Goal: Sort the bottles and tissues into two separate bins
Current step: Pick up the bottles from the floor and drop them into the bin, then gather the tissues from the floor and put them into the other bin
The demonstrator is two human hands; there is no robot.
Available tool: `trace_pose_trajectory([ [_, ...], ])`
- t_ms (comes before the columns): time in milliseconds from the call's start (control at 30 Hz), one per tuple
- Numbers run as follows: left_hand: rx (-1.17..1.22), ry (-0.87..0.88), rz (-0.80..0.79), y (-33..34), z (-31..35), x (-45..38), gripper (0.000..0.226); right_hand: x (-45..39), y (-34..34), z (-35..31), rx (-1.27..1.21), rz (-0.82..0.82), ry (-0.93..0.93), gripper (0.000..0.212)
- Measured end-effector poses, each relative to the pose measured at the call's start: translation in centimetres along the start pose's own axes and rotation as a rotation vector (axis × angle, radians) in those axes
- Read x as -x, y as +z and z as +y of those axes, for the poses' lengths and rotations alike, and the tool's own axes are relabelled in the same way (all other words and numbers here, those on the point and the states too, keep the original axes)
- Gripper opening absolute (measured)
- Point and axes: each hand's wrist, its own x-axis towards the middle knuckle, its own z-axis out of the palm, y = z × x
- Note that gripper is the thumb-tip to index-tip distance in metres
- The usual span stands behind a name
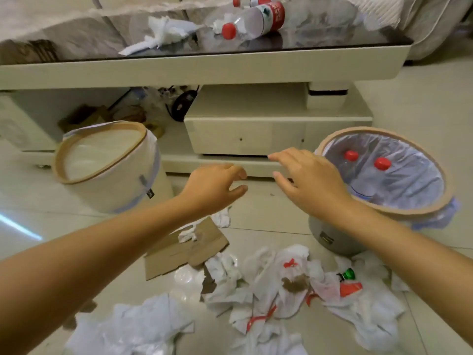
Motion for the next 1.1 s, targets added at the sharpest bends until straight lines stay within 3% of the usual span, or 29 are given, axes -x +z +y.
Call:
trace_pose_trajectory([
  [400, 0.095, -0.073, -0.036, 1.1, -10.1, 10.0, 0.031, 3.5, 3.8, -10.4, -0.004, -0.244, -0.162, 0.034],
  [700, 0.300, -0.246, -0.146, 11.9, -15.8, 11.9, 0.029, 3.0, 10.8, -13.3, 0.072, -0.423, -0.187, 0.033],
  [800, 0.337, -0.291, -0.231, 15.8, -17.6, 10.7, 0.042, 3.5, 13.4, -13.4, 0.054, -0.430, -0.168, 0.035],
  [1000, 0.365, -0.377, -0.330, 21.0, -18.6, 7.4, 0.100, 3.9, 16.3, -13.8, 0.011, -0.421, -0.048, 0.032],
  [1100, 0.355, -0.430, -0.423, 22.4, -18.2, 6.4, 0.114, 3.9, 17.2, -13.6, 0.015, -0.423, -0.014, 0.034],
])
